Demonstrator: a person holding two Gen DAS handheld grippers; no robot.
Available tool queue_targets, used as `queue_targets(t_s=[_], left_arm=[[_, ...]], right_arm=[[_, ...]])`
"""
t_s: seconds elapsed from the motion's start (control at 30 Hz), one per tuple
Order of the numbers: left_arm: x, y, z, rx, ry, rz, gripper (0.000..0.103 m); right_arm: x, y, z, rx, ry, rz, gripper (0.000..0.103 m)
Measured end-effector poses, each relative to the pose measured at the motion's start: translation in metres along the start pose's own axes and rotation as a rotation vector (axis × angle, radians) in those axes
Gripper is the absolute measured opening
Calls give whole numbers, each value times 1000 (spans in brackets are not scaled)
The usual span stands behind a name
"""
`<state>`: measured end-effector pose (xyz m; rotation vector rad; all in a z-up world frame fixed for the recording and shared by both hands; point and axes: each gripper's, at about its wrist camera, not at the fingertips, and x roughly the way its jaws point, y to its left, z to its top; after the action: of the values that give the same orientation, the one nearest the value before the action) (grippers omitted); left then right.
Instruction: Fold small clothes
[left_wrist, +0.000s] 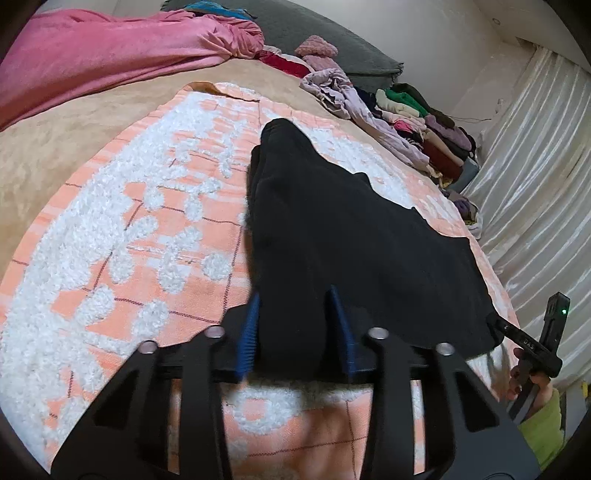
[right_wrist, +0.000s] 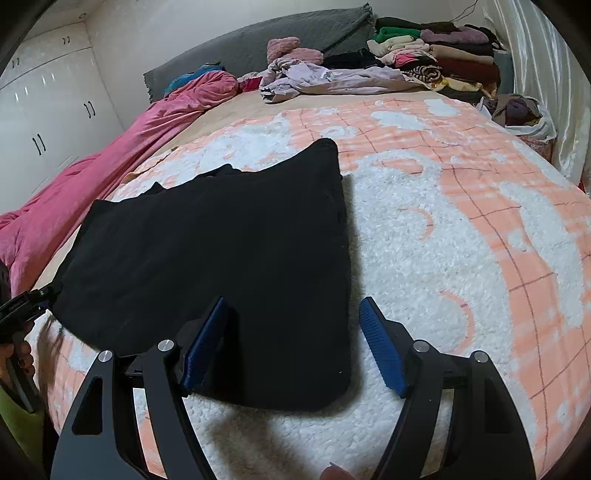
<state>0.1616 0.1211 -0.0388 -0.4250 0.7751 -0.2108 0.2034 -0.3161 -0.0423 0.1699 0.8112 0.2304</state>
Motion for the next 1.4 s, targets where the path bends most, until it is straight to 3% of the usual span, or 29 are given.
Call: queue_targets(t_s=[0.23,0.33,0.63,0.83,1.03,1.2,1.33,1.4], left_arm=[[2,-3,-1,16,2,22,24],[0,-8,-2,44,-7,33,17],[-10,-11,-5,67,-25,38,12],[-19,-9,-13,64,-25,31,12],[-13,1,-17,35,8,53,16],[-18,2,-17,33,-16,71,22],[-24,5,-16,20,-39,76,25],[-30,5,-15,19,-71,84,25]], right_arm=[[-2,-3,1,26,-12,-2,72],[-2,-4,4,34,-17,-6,71],[3,-6,6,57,-17,1,21],[-5,-9,15,63,-49,-11,13],[6,-24,7,123,-11,-24,15],[1,-21,6,121,-28,-51,24],[-11,-22,3,125,-51,-59,38],[-17,-21,3,121,-65,-60,39]])
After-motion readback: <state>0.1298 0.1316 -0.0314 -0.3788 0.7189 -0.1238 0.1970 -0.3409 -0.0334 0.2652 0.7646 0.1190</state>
